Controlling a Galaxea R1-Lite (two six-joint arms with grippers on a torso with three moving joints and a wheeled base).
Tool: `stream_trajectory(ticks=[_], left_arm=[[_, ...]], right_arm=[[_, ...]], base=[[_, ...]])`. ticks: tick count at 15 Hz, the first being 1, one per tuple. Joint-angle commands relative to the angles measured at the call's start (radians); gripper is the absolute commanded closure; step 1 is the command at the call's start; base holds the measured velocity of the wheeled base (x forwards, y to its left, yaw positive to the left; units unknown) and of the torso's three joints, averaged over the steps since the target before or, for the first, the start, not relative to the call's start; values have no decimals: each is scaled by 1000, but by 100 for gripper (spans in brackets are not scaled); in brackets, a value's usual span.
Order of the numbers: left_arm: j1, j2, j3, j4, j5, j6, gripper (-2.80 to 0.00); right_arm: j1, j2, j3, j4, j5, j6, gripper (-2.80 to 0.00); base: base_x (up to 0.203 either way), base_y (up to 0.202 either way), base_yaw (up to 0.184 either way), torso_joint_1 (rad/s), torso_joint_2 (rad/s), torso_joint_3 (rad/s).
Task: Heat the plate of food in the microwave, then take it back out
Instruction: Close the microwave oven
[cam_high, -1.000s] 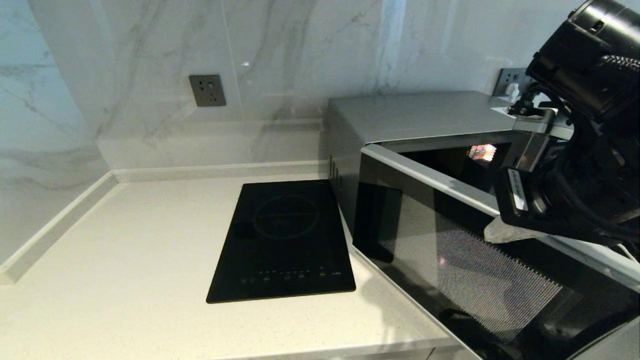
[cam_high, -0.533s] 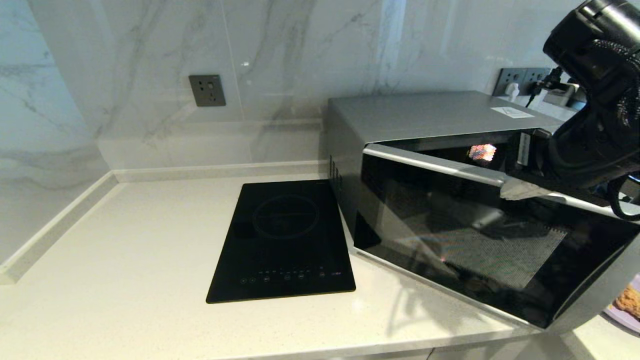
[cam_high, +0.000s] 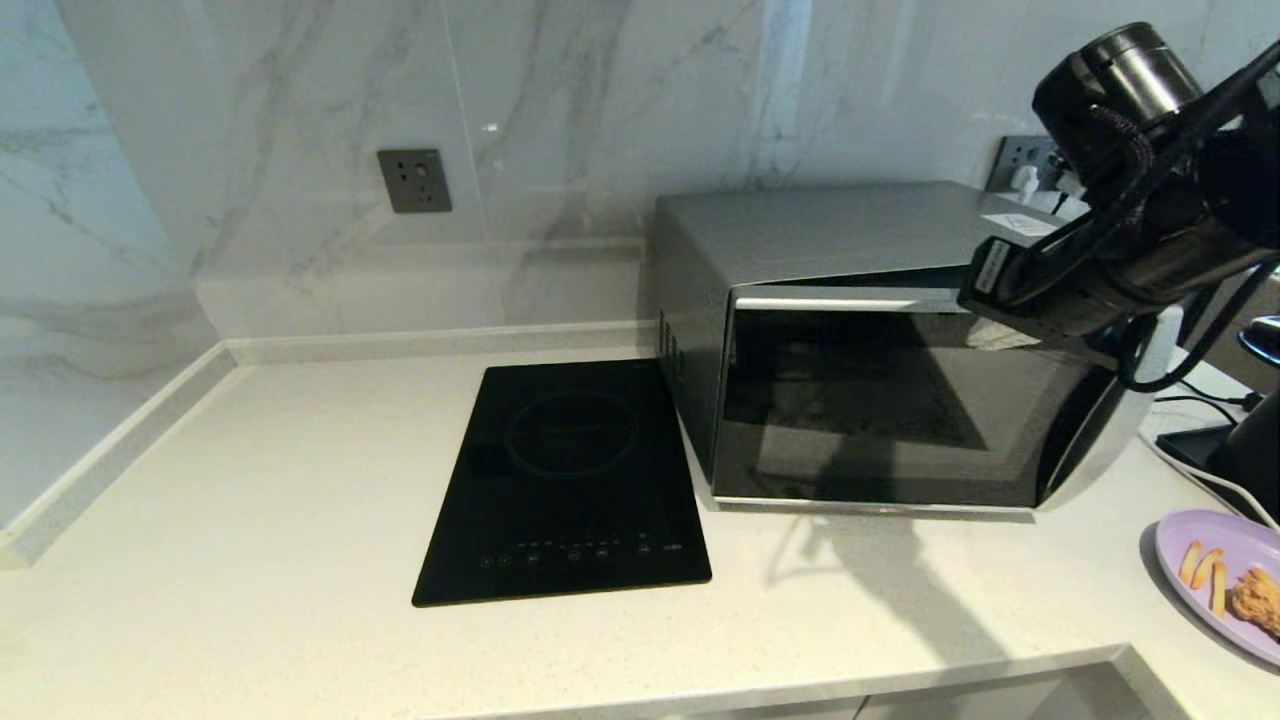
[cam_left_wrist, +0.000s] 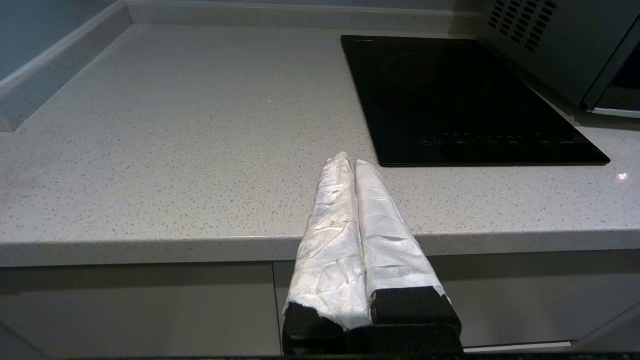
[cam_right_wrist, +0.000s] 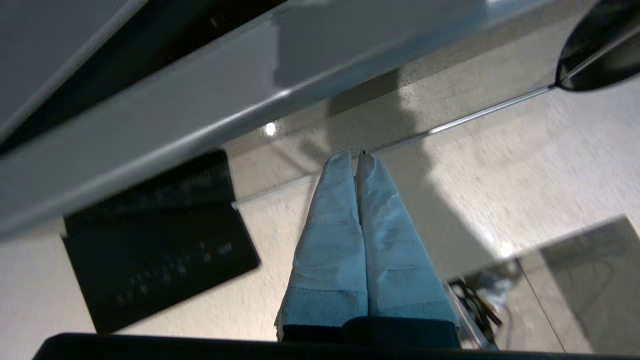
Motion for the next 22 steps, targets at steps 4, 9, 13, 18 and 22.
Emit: stream_trajectory(ticks=[4, 9, 13, 18, 22], left_arm=[[0, 2, 0, 0, 0, -1, 0], [0, 2, 0, 0, 0, -1, 0], [0, 2, 0, 0, 0, -1, 0], [0, 2, 0, 0, 0, -1, 0], [0, 2, 0, 0, 0, -1, 0]], right_arm=[[-27, 62, -8, -190, -11, -14, 0], [-35, 87, -8, -278, -6, -31, 0], [-36, 107, -8, -315, -1, -31, 0], [-35, 133, -6, -317, 2, -25, 0], [-35, 127, -8, -318, 2, -25, 0]], base=[[0, 0, 0, 0, 0, 0], [0, 0, 0, 0, 0, 0], [0, 0, 0, 0, 0, 0], [0, 0, 0, 0, 0, 0], [0, 0, 0, 0, 0, 0]])
